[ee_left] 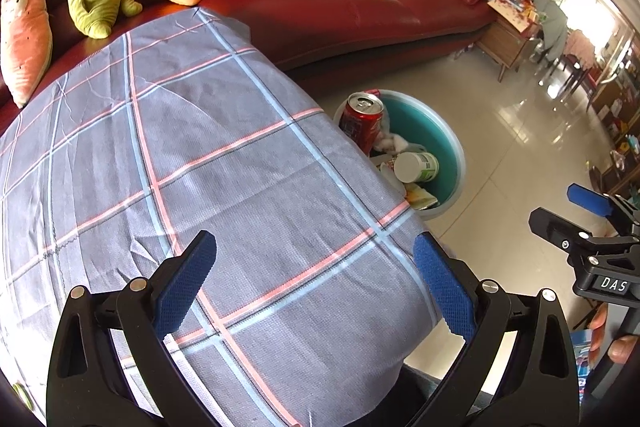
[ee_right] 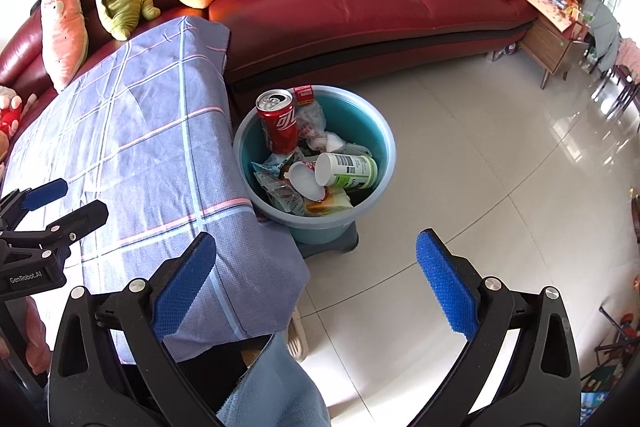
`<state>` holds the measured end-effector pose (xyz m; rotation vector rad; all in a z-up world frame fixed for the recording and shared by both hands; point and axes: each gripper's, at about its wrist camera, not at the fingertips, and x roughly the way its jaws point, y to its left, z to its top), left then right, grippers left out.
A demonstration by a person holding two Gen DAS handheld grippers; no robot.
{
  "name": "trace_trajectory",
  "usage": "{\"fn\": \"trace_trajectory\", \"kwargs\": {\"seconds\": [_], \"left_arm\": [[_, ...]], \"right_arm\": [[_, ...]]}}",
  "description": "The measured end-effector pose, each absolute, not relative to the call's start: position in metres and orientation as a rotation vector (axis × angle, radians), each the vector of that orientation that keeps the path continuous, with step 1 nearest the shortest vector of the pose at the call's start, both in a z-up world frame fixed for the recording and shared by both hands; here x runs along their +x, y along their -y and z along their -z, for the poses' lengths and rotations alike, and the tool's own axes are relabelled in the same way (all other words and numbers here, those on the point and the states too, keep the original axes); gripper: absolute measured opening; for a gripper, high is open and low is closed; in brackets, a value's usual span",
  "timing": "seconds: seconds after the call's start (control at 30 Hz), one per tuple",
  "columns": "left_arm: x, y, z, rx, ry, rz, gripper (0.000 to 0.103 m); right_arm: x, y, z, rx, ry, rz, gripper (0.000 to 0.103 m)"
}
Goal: Collect trash
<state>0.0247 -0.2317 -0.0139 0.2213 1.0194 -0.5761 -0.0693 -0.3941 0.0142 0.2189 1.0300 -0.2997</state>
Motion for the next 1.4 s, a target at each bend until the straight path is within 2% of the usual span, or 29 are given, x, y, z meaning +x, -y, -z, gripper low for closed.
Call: {"fn": "trace_trajectory", "kwargs": {"seconds": [1.4], "left_arm": [[0.039, 0.249, 0.045, 0.271, -1.029, 0.499, 0.099]], "right_arm": [[-0.05, 0.416, 0.025, 0.261, -1.081, 0.302, 0.096]]}}
